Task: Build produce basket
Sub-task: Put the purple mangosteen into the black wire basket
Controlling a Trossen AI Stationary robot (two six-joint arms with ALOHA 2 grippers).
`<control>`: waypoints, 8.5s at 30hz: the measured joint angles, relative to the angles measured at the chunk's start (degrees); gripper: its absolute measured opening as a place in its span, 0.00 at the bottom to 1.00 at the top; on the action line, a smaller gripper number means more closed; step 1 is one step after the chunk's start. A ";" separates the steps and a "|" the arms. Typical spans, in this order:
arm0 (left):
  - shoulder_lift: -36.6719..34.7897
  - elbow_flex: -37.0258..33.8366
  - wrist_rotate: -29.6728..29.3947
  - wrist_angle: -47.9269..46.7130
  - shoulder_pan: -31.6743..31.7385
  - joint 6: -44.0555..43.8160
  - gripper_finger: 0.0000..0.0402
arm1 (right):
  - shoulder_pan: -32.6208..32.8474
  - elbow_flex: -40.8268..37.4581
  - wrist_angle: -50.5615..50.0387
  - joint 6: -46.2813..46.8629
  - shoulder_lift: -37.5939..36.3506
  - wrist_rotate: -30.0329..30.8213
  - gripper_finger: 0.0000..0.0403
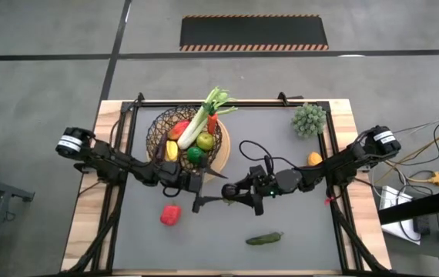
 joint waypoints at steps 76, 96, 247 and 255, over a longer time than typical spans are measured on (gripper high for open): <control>-5.41 -1.09 4.19 2.36 3.06 -62.19 0.48 | 4.91 11.52 -23.43 -52.50 -9.20 13.84 0.81; -5.33 0.00 2.93 3.61 2.84 -61.67 0.48 | 4.48 11.43 -15.76 -61.14 -4.59 18.24 0.81; -23.94 -12.87 -51.45 -60.05 20.52 -65.07 0.56 | 3.78 10.89 -37.89 -17.42 -16.70 22.96 0.81; -22.07 -12.96 -50.73 -59.98 20.57 -67.79 0.63 | 3.78 10.75 -37.90 -17.42 -16.70 22.96 0.81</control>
